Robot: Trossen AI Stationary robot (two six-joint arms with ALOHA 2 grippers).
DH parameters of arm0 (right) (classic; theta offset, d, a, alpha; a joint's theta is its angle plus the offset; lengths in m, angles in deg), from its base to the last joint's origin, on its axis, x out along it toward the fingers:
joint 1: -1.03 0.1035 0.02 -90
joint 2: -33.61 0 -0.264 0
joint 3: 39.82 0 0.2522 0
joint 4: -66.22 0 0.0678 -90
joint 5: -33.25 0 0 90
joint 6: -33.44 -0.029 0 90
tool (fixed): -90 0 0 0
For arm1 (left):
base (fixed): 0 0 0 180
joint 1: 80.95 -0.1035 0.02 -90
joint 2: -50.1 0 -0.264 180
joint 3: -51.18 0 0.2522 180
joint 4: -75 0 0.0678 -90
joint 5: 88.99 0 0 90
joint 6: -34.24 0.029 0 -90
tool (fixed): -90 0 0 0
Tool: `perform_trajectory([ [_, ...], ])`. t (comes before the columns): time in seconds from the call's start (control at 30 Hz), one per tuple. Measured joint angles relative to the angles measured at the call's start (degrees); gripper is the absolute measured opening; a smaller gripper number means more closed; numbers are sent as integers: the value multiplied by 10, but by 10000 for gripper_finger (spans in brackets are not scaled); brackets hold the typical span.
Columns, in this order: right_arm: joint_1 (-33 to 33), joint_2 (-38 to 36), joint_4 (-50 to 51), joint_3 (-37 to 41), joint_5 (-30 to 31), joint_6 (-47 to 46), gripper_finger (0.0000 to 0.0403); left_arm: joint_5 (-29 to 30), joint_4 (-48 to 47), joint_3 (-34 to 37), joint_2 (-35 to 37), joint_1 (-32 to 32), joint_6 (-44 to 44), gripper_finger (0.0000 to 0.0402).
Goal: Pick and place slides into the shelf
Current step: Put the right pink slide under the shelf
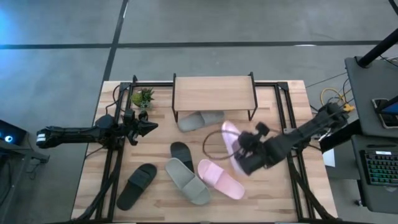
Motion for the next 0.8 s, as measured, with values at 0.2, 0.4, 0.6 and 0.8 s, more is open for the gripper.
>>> perform_trajectory([
  [0.2, -129, -24, 21, -31, 91, 135, 13, 0, 0, 0, -1, 0, 0, 0],
  [0.4, -269, -24, 16, -49, 94, 280, 13, 0, 0, 0, -1, 0, 0, 0],
  [0.6, -375, -24, -61, -48, 46, 527, 13, 2, 0, 0, -1, 0, 1, 0],
  [0.8, -418, -5, -136, -56, 1, 650, 13, 5, 0, 0, -1, 0, 1, 0],
])
